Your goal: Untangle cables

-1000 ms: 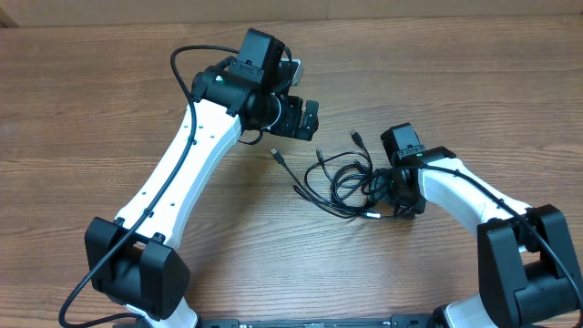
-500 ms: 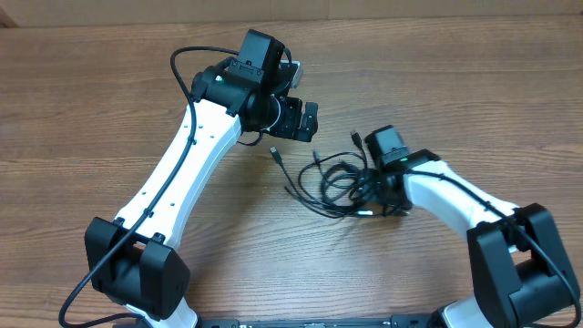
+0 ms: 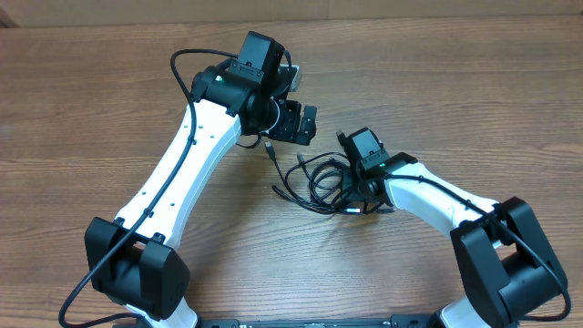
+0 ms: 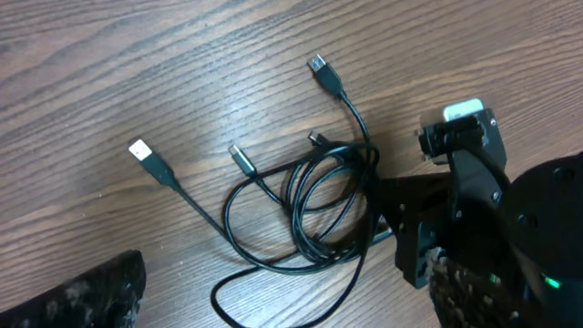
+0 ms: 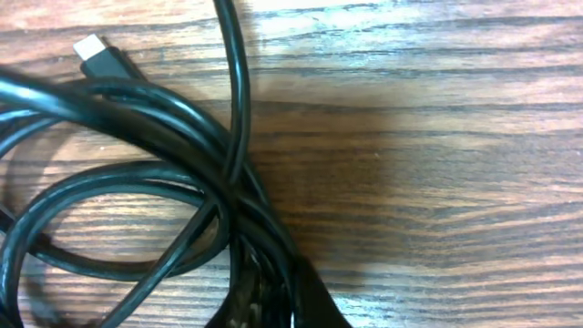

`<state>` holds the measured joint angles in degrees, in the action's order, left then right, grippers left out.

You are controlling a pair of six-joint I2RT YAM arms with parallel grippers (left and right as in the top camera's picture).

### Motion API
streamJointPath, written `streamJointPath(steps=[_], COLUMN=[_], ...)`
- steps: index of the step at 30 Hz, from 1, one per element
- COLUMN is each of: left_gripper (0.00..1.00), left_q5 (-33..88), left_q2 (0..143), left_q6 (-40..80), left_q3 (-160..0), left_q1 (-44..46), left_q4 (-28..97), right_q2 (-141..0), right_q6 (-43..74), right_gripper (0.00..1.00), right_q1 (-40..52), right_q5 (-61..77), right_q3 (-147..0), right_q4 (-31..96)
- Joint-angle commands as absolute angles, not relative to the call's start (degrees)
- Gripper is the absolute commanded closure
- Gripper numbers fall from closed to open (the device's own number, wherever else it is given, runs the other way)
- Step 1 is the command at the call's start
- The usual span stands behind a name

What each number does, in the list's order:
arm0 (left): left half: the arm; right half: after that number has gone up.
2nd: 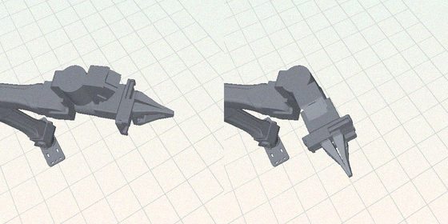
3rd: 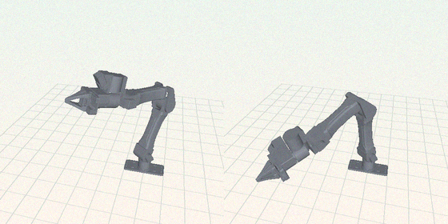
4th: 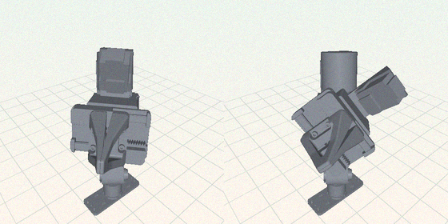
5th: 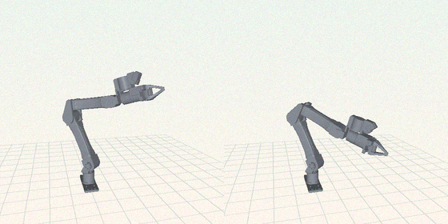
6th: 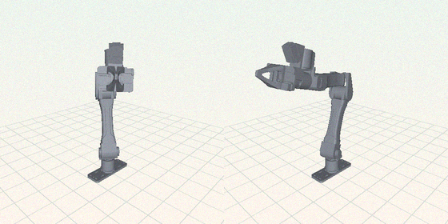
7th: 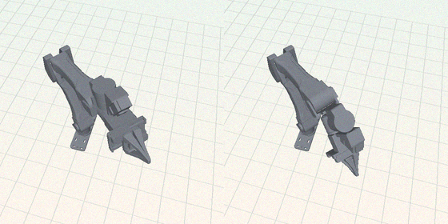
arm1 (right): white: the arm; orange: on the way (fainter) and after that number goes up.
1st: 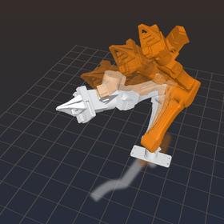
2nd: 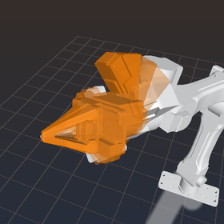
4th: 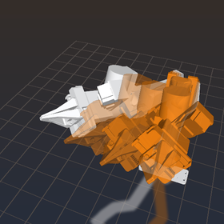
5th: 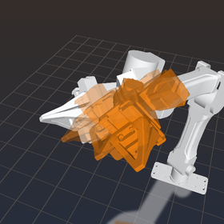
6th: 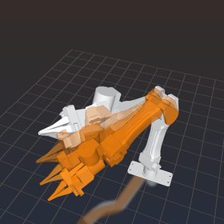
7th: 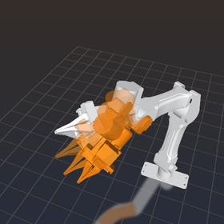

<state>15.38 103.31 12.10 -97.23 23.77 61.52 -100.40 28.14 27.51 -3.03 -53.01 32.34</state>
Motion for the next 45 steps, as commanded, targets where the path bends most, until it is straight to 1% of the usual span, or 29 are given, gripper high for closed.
streamJointPath(steps=[1,3,5,6,7,8,9,10,13,15,16,17,21,25,27,28,30,33,35,38,40,42,43,44,45], left_gripper=[0.03,0.06,0.15,0.31,0.39,0.5,0.58,0.62,0.71,0.8,0.9,0.92,0.92,0.88,0.88,0.89,0.92,0.92,0.9,0.85,0.8,0.7,0.59,0.51,0.41], left_q5=[16.29,16.43,16.62,16.78,17.39,18.68,20.82,24.23,30.61,33.04,33.61,34.3,35.16,39.59,40.69,40.8,41.6,51.53,55.22,55.55,55.55,55.48,55.46,55.42,55.07], left_q2=[103.83,103.83,103.83,103.83,103.83,103.83,103.83,103.83,103.83,103.83,103.83,103.83,103.83,103.83,103.83,103.83,103.83,103.7,103.24,102.61,102.26,101.91,101.84,101.82,101.82], left_q6=[12.88,12.88,12.88,12.88,12.84,12.4,11.2,9.17,5.26,4.16,4.23,4.21,2.92,-4.03,-7.16,-9.52,-12.78,-25.36,-30.13,-31.33,-31.38,-32.29,-33.23,-33.74,-33.98], left_q3=[-97.6,-97.6,-97.6,-97.6,-97.6,-97.6,-97.6,-97.6,-97.6,-97.6,-97.6,-97.6,-97.6,-97.6,-97.6,-97.6,-97.6,-97.65,-97.67,-97.69,-97.71,-97.78,-97.78,-97.78,-97.78], left_q1=[23.59,23.59,23.59,23.59,23.59,23.59,23.59,23.66,23.7,23.77,23.81,23.92,25.3,27.27,28.03,28.45,28.6,28.21,27.62,26.7,26.22,25.91,25.71,25.65,25.63], left_q4=[62.19,62.85,63.46,64.2,64.58,64.95,64.99,64.95,64.9,64.9,64.88,64.84,64.23,63.79,63.64,63.61,63.64,63.64,63.64,63.61,63.61,63.59,63.59,63.53,63.16], right_q2=[-106.52,-106.48,-106.24,-105.45,-104.81,-103.46,-101.71,-99.61,-93.25,-88.27,-86.35,-84.44,-74.81,-67.16,-64.03,-61.82,-59.92,-56.97,-56.51,-56.53,-56.51,-56.51,-56.51,-56.51,-56.51], right_q6=[28.56,28.73,29.74,30.2,30.17,30.22,30.22,30.37,30.61,30.59,30.59,30.59,30.57,29.91,29.65,27.75,26.15,24.99,24.97,22.35,21.67,18.63,17.21,15.88,14.35], right_gripper=[0.96,0.96,0.96,0.96,0.96,0.96,0.96,0.96,0.96,0.96,0.96,0.96,0.96,0.96,0.96,0.96,0.96,0.96,0.96,0.96,0.96,0.96,0.96,0.96,0.96], right_q1=[27.97,27.59,26.96,25.82,25.23,24.4,23.7,23.05,22.04,21.93,21.93,21.93,21.93,21.93,21.93,21.93,21.93,21.93,21.93,21.93,22.0,22.0,22.0,22.0,22.0], right_q5=[-0.56,-0.36,-0.4,-0.38,-0.64,-1.32,-2.17,-3.25,-6.04,-7.75,-8.23,-8.64,-11.62,-12.01,-12.45,-12.47,-12.69,-16.6,-18.02,-17.89,-17.87,-15.7,-14.06,-12.21,-9.61], right_q3=[-49.54,-49.67,-50.3,-51.57,-52.31,-53.6,-55.11,-56.77,-60.88,-63.61,-64.51,-65.23,-67.75,-68.71,-68.71,-68.71,-68.71,-68.71,-68.71,-68.71,-68.71,-68.71,-68.71,-68.71,-68.71], right_q4=[33.93,34.72,36.49,38.92,40.07,42.04,44.05,45.95,50.35,52.71,53.41,54.04,55.79,55.88,56.16,56.21,56.27,58.46,60.1,60.27,60.07,59.66,59.46,59.27,59.09])
